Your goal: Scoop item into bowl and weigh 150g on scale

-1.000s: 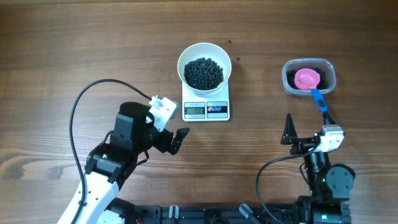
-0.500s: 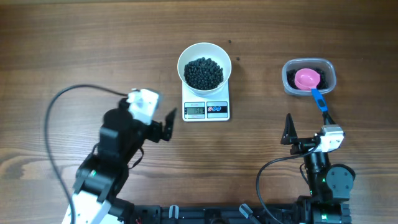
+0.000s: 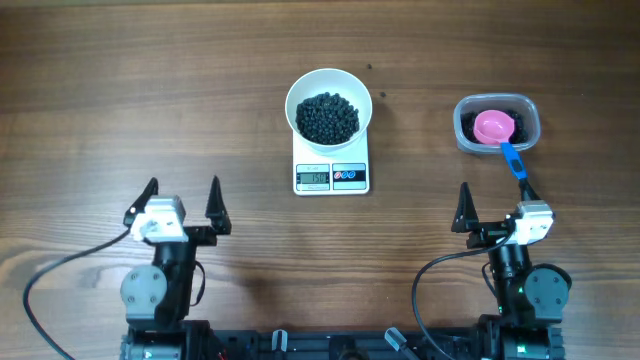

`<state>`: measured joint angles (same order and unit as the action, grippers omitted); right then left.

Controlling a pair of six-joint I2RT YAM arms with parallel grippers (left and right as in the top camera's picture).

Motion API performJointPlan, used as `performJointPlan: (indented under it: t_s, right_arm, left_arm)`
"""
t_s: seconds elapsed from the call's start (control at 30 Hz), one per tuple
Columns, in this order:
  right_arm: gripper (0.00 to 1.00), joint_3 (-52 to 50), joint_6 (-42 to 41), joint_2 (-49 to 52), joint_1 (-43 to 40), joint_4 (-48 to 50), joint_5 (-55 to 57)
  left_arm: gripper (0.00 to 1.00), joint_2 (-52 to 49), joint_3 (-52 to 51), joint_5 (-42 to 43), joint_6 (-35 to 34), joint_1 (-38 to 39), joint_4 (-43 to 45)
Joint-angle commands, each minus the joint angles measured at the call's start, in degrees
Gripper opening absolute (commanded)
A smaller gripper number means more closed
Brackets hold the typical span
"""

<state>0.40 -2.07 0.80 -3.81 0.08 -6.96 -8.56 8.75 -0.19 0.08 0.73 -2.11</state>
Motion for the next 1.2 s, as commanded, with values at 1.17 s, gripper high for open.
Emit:
performJointPlan:
  t_s: [1.17]
  right_arm:
    - [1.0,-0.09,0.57,-0.59,0.22,0.28,1.2]
  left_arm:
    - [1.0,8.39,-8.44,-0.76,-0.55,-1.38,-1.99]
